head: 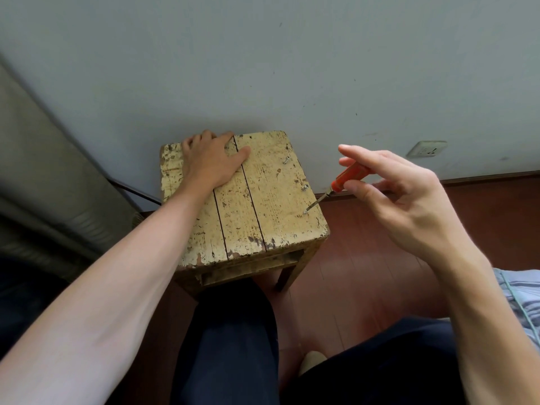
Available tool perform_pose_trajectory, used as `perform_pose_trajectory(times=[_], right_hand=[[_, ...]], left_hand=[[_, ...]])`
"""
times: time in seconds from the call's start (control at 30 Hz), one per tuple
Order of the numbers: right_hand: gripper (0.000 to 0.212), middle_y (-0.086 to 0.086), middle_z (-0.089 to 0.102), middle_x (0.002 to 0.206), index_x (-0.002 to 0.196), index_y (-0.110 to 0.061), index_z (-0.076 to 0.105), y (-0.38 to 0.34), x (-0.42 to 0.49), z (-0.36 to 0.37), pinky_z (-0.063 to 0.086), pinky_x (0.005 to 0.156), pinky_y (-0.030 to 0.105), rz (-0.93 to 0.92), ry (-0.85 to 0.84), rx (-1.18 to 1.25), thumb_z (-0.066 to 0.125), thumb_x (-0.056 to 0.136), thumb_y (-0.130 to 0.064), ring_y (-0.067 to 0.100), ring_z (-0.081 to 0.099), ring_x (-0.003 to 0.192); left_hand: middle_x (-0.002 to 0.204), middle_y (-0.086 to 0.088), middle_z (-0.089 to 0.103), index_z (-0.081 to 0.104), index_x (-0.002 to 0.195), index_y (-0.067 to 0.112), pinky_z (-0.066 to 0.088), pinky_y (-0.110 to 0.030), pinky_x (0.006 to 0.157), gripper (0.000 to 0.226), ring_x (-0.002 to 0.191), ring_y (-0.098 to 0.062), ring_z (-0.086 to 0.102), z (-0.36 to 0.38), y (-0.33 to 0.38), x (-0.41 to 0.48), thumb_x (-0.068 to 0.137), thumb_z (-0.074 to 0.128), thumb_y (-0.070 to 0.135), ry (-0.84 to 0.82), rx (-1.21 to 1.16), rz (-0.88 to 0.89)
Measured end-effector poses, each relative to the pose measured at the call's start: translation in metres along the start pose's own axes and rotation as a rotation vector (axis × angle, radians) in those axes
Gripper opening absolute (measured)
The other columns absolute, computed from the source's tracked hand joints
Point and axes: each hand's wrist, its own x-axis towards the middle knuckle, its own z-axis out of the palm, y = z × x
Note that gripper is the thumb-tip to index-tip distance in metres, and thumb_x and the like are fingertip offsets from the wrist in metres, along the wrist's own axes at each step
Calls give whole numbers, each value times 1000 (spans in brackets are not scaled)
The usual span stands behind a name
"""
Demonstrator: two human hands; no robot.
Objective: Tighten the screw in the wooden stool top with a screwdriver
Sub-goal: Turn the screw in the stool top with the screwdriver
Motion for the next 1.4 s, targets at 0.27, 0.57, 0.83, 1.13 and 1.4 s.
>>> perform_pose_trajectory(times=[0.27,0.57,0.83,1.13,1.4], right_hand=[[47,0,77,119,141,-26,70,2,0,4,60,93,25,-7,-18,76,68,103,3,19,78,108],[38,-4,77,106,124,-36,74,1,0,10,62,81,55,43,82,16,84,96,-13,20,80,99],[30,-2,75,100,118,-33,77,-5,0,14,59,78,36,27,175,-79,87,92,-23,5,74,89],[54,-10,76,129,149,-30,65,5,-4,1,60,98,27,-1,-64,74,69,104,0,14,78,111],[45,-8,78,115,131,-36,73,1,-1,4,62,94,25,29,2,103,75,100,-4,12,81,104]], left_hand=[[141,-8,52,45,151,36,25,-46,114,80,134,-31,41,0,0,0,88,32,84,7,0,4],[141,-8,52,45,151,36,25,-47,114,79,134,-31,41,0,0,0,89,33,83,7,-1,5],[142,-8,51,45,151,36,24,-46,114,79,135,-30,40,0,0,0,89,32,83,6,7,8],[143,-8,51,44,152,37,25,-47,114,81,136,-31,39,0,0,0,88,31,85,1,6,-1],[142,-8,51,45,151,37,24,-46,114,81,135,-30,40,0,0,0,88,31,85,5,7,6]])
